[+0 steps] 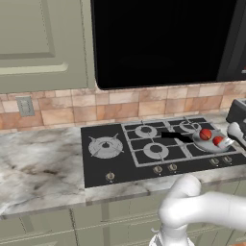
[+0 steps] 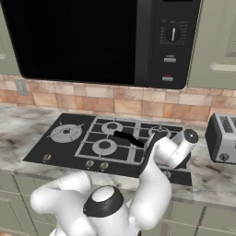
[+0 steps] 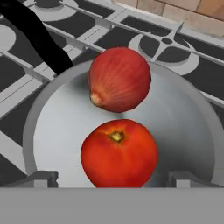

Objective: Place the pan on the front right burner on the stove. Then place the tomato and the onion in the pan and turn on the front right burner.

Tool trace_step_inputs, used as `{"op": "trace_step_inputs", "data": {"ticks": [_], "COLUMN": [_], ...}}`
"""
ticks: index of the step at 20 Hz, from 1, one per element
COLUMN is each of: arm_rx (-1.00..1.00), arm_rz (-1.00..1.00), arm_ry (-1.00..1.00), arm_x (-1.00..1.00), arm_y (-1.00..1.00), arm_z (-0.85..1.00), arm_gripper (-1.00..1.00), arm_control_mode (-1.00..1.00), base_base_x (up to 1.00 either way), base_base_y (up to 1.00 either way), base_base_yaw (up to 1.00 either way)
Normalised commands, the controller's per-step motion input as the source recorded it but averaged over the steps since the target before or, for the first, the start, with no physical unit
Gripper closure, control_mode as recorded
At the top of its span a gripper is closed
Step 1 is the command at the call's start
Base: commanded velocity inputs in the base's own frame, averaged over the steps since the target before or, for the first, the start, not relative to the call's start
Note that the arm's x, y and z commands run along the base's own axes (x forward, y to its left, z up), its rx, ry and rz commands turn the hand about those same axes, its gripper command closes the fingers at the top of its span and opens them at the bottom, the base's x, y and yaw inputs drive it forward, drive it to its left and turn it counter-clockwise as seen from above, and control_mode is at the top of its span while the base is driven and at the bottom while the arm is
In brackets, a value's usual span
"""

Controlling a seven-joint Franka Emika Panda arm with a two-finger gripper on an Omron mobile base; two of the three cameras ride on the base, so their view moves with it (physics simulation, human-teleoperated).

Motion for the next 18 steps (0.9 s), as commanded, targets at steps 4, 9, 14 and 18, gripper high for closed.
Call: {"op": "trace_step_inputs", "data": {"ticks": [4, 9, 14, 18], "arm_rx": [0.0, 0.0, 0.0, 0.0], "arm_rz": [0.0, -0.03, -0.18, -0.25], "arm_ry": [-0.11, -0.05, 0.0, 0.0], "arm_x": [-0.07, -0.34, -0.61, -0.58], "arm_y": [0.0, 0.0, -0.05, 0.0], "arm_z": [0.47, 0.38, 0.05, 0.04], "arm_gripper": [-1.0, -1.0, -1.0, -1.0], "arm_control_mode": [-1.0, -1.0, -1.0, -1.0], "base_base_x": [0.0, 0.0, 0.0, 0.0], "base_base_y": [0.0, 0.0, 0.0, 0.0], "base_base_yaw": [0.0, 0.0, 0.0, 0.0]}}
